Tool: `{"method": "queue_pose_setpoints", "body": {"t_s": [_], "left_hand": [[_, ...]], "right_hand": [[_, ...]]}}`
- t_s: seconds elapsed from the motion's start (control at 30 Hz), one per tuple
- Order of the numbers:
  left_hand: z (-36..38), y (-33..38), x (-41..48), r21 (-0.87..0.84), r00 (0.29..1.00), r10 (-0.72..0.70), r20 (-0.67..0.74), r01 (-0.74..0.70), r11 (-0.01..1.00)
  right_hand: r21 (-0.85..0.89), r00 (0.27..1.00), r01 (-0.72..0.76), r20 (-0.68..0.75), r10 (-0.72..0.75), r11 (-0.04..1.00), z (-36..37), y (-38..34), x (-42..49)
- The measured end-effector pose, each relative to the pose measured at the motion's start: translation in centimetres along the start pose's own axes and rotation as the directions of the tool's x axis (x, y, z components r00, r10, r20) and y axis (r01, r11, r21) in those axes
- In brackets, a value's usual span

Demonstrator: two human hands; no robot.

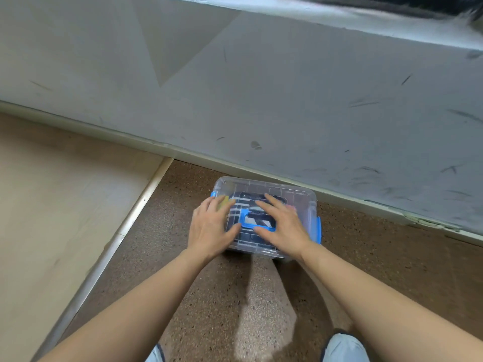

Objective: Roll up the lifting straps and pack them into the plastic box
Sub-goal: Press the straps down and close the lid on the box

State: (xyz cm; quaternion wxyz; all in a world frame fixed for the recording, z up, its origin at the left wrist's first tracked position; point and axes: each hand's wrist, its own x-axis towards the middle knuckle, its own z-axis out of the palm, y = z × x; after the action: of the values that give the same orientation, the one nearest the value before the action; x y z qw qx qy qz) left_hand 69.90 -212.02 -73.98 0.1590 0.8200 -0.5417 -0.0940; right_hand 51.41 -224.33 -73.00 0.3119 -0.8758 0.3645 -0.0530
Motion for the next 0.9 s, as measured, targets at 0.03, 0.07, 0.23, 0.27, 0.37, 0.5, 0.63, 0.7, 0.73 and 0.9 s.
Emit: {"method": "queue_pose_setpoints", "body": {"t_s": [0.03, 0.07, 0.23, 0.27, 0.37, 0.5, 0.63, 0.7, 0.73, 0.9], "left_hand": [[0.2, 1.2, -0.1, 0.007, 0.995, 0.080, 0.056, -0.081, 0.997], [0.4, 2.5, -0.2, 0.009, 0.983, 0.143, 0.116, -0.145, 0.989], [3.0, 8.7, -0.5, 0.068, 0.899, 0.311, 0.308, -0.347, 0.935], [3.6, 9.6, -0.6, 0.087, 0.887, 0.320, 0.334, -0.366, 0.926], [4.8, 11.5, -0.8, 0.160, 0.871, 0.276, 0.407, -0.366, 0.917], [4.6, 12.3, 0.0, 0.208, 0.858, 0.227, 0.462, -0.353, 0.912], [4.1, 12.4, 0.2, 0.217, 0.845, 0.220, 0.487, -0.361, 0.907], [4.3, 12.2, 0.0, 0.210, 0.850, 0.223, 0.477, -0.356, 0.911], [4.3, 12.2, 0.0, 0.203, 0.851, 0.224, 0.475, -0.354, 0.913], [4.1, 12.3, 0.0, 0.197, 0.850, 0.233, 0.472, -0.360, 0.912]], "right_hand": [[-0.021, 0.996, -0.013, -0.084, 0.011, 1.000, -0.5, 0.6, -0.6], [-0.053, 0.984, -0.041, -0.174, 0.031, 0.998, -1.0, 1.5, -1.1], [0.231, 0.790, -0.392, -0.412, 0.454, 0.891, -3.8, 5.8, -3.5], [0.355, 0.761, -0.440, -0.340, 0.552, 0.825, -4.2, 6.7, -3.8], [0.581, 0.732, -0.531, -0.053, 0.680, 0.617, -4.6, 8.5, -4.8], [0.762, 0.707, -0.554, 0.216, 0.674, 0.336, -4.3, 9.2, -5.5], [0.791, 0.722, -0.518, 0.200, 0.663, 0.325, -3.3, 8.6, -4.9], [0.805, 0.726, -0.463, 0.103, 0.680, 0.372, -3.1, 8.1, -4.6], [0.788, 0.731, -0.452, 0.059, 0.680, 0.418, -3.2, 7.9, -4.6], [0.467, 0.827, -0.414, -0.165, 0.537, 0.781, -3.6, 7.2, -4.4]]}}
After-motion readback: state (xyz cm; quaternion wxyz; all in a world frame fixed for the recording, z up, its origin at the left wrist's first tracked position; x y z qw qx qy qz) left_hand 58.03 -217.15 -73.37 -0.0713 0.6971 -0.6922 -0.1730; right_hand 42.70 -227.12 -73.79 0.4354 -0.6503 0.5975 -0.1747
